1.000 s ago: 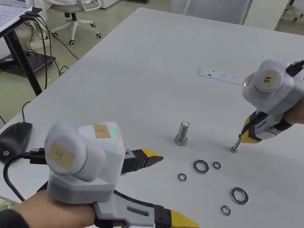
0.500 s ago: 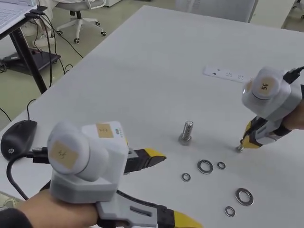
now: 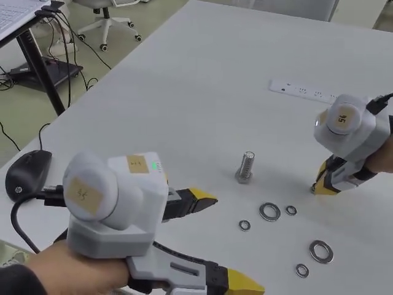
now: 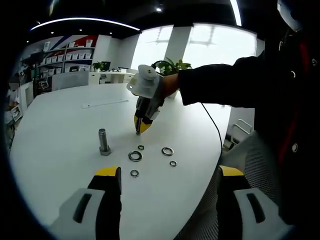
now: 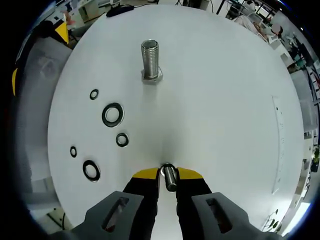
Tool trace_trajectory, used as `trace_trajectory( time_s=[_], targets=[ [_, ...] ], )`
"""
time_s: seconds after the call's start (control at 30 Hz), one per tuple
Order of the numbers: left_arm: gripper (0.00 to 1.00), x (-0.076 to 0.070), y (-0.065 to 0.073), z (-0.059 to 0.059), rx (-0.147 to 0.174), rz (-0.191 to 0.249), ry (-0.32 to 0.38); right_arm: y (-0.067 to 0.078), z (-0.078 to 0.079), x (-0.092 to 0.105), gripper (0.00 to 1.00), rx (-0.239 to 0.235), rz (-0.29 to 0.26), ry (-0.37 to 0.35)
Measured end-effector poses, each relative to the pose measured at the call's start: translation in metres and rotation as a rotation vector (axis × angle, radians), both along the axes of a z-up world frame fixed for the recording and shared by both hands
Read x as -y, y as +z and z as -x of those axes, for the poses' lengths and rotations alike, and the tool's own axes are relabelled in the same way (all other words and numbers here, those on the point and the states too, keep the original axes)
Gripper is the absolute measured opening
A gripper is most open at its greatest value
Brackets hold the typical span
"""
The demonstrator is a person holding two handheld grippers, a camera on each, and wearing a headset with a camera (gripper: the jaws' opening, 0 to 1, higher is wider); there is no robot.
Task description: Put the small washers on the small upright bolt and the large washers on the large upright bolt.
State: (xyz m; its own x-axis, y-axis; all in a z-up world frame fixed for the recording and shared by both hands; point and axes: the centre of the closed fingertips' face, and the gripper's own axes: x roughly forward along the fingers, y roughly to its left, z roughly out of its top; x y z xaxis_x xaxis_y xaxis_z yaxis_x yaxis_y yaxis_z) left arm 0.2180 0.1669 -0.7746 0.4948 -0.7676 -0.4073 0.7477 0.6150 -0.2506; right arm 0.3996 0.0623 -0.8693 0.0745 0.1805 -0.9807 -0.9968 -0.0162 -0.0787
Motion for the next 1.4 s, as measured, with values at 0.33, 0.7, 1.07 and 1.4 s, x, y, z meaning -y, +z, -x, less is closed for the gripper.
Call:
trace_trajectory(
  time_s=[0.33,0.7,1.07,1.4],
  targets=[
    [0.78,0.0,0.0,0.0,-0.003,0.0,0.002,-0.002,0.0,0.0,0.13,-0.002,0.003,0.006],
    [0.78,0.0,0.0,0.0,-0.003,0.0,0.0,0.002,-0.001,-0.001,0.14,0.005,-0.016,0.006],
    [0.78,0.0,0.0,-0.001,-0.002,-0.001,-0.006,0.011,-0.002,0.005,0.2,0.005,-0.045,-0.032],
    [0.78,0.001,0.0,0.0,0.001,0.001,-0.017,0.019,0.005,0.024,0.22,0.011,-0.065,-0.098]
  ],
)
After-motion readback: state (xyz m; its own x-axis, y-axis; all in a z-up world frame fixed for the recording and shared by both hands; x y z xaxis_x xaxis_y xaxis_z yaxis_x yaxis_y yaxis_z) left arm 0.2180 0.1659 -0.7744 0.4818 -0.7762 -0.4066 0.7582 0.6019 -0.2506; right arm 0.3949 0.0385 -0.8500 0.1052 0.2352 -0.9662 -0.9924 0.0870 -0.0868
